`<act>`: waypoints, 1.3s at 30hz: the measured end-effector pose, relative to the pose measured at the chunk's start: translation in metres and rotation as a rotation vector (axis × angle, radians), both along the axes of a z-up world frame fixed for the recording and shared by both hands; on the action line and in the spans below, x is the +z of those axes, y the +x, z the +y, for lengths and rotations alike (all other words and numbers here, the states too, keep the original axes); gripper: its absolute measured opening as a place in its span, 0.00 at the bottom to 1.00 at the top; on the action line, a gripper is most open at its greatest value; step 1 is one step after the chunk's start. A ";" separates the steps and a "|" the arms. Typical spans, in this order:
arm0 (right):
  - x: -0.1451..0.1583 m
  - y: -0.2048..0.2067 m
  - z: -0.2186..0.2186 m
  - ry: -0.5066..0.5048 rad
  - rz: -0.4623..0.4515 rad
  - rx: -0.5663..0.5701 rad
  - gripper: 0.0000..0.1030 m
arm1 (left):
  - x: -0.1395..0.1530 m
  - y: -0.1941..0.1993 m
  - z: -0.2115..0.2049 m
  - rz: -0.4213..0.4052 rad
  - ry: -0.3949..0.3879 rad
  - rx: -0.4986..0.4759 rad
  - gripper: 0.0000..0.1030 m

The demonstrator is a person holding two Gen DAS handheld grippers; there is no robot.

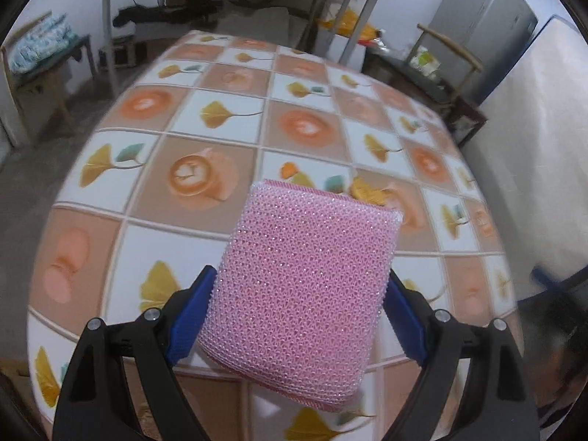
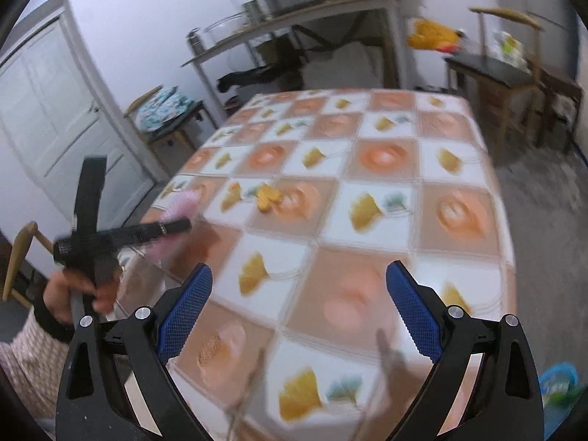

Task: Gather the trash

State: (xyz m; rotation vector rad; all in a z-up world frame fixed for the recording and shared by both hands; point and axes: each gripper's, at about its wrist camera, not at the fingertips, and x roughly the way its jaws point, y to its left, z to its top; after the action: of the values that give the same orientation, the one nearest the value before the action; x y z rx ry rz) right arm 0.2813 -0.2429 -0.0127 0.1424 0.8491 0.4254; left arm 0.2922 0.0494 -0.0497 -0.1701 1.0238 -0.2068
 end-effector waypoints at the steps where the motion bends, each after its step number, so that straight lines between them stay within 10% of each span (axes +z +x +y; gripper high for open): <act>1: 0.000 0.010 0.008 -0.010 0.000 0.028 0.86 | -0.002 -0.001 -0.001 -0.003 0.024 0.003 0.83; 19: -0.055 0.129 0.108 -0.291 0.037 0.241 0.42 | -0.014 -0.008 0.011 -0.054 0.106 0.054 0.83; 28: -0.070 0.141 0.118 -0.320 0.053 0.247 0.38 | -0.014 -0.008 0.008 -0.067 0.100 0.041 0.83; 39: -0.066 0.121 0.126 -0.353 0.029 0.273 0.01 | -0.015 -0.008 0.010 -0.072 0.081 0.049 0.83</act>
State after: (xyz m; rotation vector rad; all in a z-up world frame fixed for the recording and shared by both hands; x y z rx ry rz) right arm 0.4018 -0.1170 -0.0788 -0.2971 0.9630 0.5220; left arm 0.2841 0.0593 -0.0647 -0.1137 0.9535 -0.1260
